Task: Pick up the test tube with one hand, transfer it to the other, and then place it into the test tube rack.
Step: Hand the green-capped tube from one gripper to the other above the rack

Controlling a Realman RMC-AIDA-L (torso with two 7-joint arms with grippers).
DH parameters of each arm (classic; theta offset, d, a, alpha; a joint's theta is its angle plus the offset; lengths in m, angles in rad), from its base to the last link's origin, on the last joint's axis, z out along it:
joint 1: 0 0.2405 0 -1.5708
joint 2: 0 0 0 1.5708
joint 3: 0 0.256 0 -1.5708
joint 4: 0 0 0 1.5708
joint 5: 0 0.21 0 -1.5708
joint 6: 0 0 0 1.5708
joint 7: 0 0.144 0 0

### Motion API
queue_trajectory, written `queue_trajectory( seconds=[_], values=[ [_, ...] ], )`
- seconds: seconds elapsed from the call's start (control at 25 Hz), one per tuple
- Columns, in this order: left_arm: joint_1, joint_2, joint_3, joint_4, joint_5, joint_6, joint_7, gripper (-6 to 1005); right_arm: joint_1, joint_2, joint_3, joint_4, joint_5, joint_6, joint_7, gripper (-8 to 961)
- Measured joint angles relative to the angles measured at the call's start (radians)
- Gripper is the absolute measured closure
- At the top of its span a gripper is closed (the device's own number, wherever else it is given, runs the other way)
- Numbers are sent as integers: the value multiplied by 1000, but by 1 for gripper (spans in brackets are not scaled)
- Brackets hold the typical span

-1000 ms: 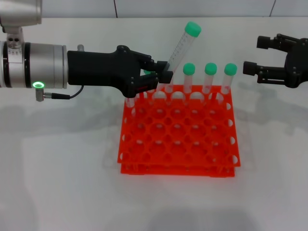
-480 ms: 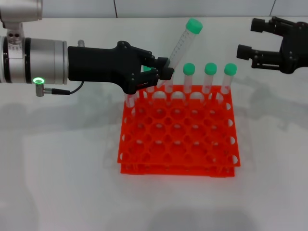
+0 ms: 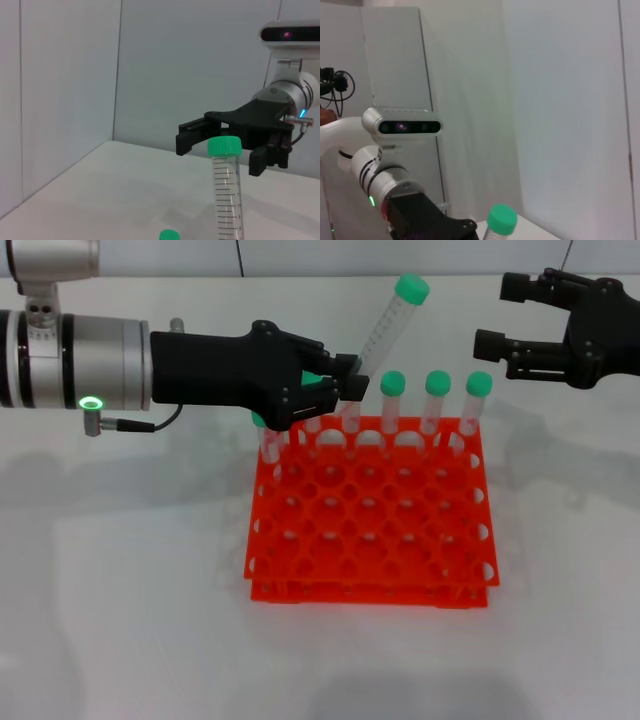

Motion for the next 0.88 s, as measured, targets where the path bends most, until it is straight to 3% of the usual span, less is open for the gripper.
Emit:
queue_trajectory(
  seconds=[0.88],
  values=[
    [-10,-11,12,-13,2,-17,5,811,19,3,-76,0,52,8,1,125]
  ],
)
